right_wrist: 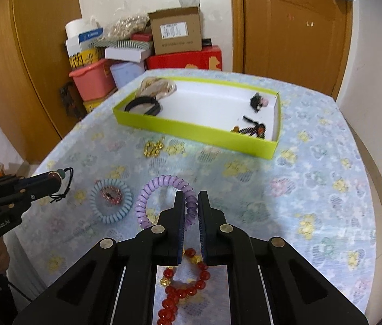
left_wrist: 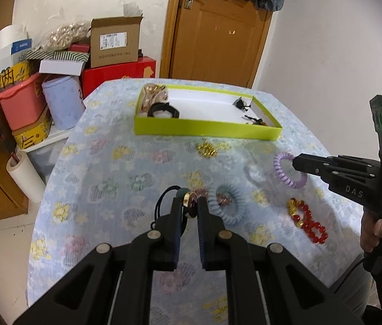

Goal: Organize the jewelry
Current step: 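Lower the right gripper onto the purple coil hair tie, then carry the black hair tie with left while right carries purple coil into the box, open both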

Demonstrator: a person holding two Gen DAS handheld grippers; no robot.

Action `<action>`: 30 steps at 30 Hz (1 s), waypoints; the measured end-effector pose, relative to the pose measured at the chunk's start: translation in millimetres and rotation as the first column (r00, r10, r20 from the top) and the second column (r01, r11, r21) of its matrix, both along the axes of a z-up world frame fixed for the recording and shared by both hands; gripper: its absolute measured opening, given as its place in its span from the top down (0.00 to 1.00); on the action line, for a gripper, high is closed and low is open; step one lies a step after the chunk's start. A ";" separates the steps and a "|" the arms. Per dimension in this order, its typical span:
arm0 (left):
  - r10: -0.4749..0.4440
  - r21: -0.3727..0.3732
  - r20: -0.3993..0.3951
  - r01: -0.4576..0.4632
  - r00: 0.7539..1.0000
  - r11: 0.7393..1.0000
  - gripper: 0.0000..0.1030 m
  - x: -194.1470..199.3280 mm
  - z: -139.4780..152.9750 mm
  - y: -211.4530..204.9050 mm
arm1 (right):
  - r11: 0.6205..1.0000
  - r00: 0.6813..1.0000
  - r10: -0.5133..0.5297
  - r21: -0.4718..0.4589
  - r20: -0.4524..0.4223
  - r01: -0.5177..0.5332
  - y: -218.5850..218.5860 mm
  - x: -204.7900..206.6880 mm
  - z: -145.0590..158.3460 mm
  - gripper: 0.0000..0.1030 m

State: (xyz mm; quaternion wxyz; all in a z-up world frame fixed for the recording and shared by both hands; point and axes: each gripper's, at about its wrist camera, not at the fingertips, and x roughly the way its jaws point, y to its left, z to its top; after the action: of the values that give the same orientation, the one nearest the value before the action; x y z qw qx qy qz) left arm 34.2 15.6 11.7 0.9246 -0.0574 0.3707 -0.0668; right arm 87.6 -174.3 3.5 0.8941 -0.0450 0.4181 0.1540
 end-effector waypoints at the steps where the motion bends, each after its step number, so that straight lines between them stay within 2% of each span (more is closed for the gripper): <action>1: -0.003 -0.001 0.004 0.003 1.000 1.000 0.89 1.1 2.0 -0.6 | 1.000 1.000 -0.001 0.005 0.003 0.001 -1.5 0.2 2.2 0.91; 9: -0.013 -0.019 0.035 0.013 0.999 1.000 0.89 14.4 16.5 1.2 | 1.000 0.999 -0.016 0.025 0.037 0.015 -11.2 5.1 18.6 0.91; 16: -0.032 -0.005 0.064 0.033 0.997 0.999 0.89 35.4 29.9 -3.2 | 0.999 0.998 -0.027 0.034 0.058 0.025 -17.8 18.3 28.3 0.91; 30: -0.058 0.023 0.070 0.057 0.996 0.998 0.89 111.2 41.7 -10.9 | 0.997 0.995 -0.062 0.040 0.078 0.059 -34.6 76.5 34.8 0.91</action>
State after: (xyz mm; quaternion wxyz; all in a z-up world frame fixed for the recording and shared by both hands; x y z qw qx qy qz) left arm 145.4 4.7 53.4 0.9354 -0.0348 0.3398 -0.0916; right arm 164.1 -208.8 38.4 0.9149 -0.0215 0.3806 0.1329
